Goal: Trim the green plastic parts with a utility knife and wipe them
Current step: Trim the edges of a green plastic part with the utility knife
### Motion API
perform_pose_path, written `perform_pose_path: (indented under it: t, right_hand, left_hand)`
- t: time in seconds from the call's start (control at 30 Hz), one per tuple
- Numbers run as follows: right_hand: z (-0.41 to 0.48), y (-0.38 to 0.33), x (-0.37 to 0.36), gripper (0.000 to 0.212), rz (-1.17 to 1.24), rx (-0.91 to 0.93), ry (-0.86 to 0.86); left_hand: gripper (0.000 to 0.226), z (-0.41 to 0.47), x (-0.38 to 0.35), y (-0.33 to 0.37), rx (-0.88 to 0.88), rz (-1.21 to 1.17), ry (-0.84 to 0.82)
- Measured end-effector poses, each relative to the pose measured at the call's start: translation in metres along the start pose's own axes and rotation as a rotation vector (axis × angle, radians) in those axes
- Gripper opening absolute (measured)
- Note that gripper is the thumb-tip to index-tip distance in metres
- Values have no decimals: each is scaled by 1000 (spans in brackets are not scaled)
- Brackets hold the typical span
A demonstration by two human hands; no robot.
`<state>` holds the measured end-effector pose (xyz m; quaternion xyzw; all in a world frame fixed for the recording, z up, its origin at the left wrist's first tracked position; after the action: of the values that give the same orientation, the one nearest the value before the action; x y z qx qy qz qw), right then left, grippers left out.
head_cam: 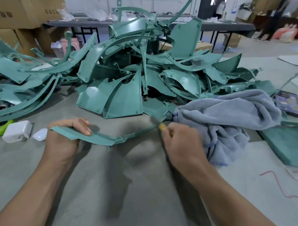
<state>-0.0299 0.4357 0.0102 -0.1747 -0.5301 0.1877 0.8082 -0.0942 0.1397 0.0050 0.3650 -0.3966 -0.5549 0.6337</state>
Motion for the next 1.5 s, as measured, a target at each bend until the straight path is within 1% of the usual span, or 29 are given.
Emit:
perform_pose_path:
  t: [0.07, 0.1, 0.13, 0.23, 0.27, 0.3, 0.33, 0.4, 0.43, 0.5, 0.53, 0.6, 0.67, 0.7, 0.77, 0.83, 0.9, 0.97, 1.03, 1.07, 1.13, 1.2, 1.27, 1.33, 1.37, 1.4, 1.43, 1.5]
  right_hand:
    - [-13, -27, -24, 42, 85, 121, -113]
    - [-18, -34, -34, 43, 86, 143, -152]
    - [-17, -32, -38, 44, 68, 127, -156]
    - [0, 2, -16, 45, -36, -88, -63]
    - [3, 12, -4, 45, -57, -134, -23]
    - [4, 16, 3, 46, -53, -132, 9]
    - [2, 11, 5, 45, -38, -87, 20]
    - [-7, -12, -5, 44, 48, 40, -22]
    - [-13, -24, -15, 44, 93, 85, -63]
    - [-16, -36, -34, 44, 110, 121, -129]
    - [-12, -35, -37, 44, 84, 104, -135]
    - [-1, -18, -30, 42, -3, 4, -105]
    - [5, 5, -13, 44, -93, -119, -33]
    - [5, 12, -6, 45, -98, -134, 17]
    - [1, 8, -2, 46, -15, -43, 85]
    - [-6, -16, -14, 43, 81, 117, 31]
    - [-10, -31, -31, 42, 97, 188, -49]
    - [-1, -19, -30, 45, -7, 103, -68]
    - [6, 5, -12, 49, -93, -28, 17]
    - [7, 16, -2, 50, -65, -45, 83]
    - [3, 28, 7, 49, 103, -14, 208]
    - [1, 27, 3, 42, 329, -22, 242]
    - [3, 24, -9, 32, 618, -104, 177]
    - [6, 18, -19, 25, 904, -203, 48]
    - [6, 16, -24, 21, 1063, -261, -18]
    - [5, 14, -27, 19, 1217, -323, -63]
    - [5, 12, -28, 20, 1349, -376, -85]
    - [5, 11, -28, 20, 1511, -438, -75]
  left_hand:
    - [41, 0, 1, -3, 17, -15, 18]
    - [41, 0, 1, -4, 31, -30, 26]
    - [40, 0, 1, -5, 50, -45, 37]
    - [37, 0, 4, -11, 118, -78, 109]
    - [34, -1, 4, -12, 134, -80, 119]
    - [35, 0, 3, -11, 140, -70, 119]
    - [38, 0, 3, -10, 135, -52, 112]
    - [49, 0, 2, -8, 116, -27, 103]
    - [51, 0, 1, -8, 111, -32, 101]
    - [47, -1, 1, -7, 124, -66, 111]
    - [44, -1, 1, -7, 143, -84, 122]
    - [36, -1, 1, -11, 197, -96, 147]
    - [32, -1, 3, -16, 265, -93, 170]
    - [32, -1, 4, -19, 293, -89, 181]
    - [32, -1, 5, -24, 332, -88, 193]
    - [32, 0, 6, -29, 372, -116, 196]
    - [32, -1, 6, -30, 394, -133, 200]
    - [32, -3, 5, -28, 407, -134, 200]
    - [32, -5, 4, -24, 431, -124, 201]
    - [31, -6, 3, -24, 467, -146, 204]
    - [28, -9, 2, -27, 565, -247, 211]
    - [27, -12, 5, -29, 639, -337, 245]
    - [38, -14, 8, -31, 703, -422, 281]
    - [53, -15, 9, -30, 753, -469, 263]
    - [52, -17, 6, -28, 776, -476, 225]
    - [45, -19, 1, -24, 805, -501, 172]
    - [41, -22, -5, -20, 842, -548, 107]
    - [50, -25, -18, -12, 893, -653, -10]
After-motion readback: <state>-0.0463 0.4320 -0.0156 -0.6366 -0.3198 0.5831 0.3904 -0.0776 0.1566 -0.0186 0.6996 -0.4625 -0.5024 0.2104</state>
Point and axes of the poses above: each hand's wrist, its own z-axis towards the middle knuckle, its own x-axis out of the back of the hand, y = z × x, the point moved 6 cm from there along z, towards the middle knuckle, and after that the axes turned 8 degrees about x, right-handed, at the moved point
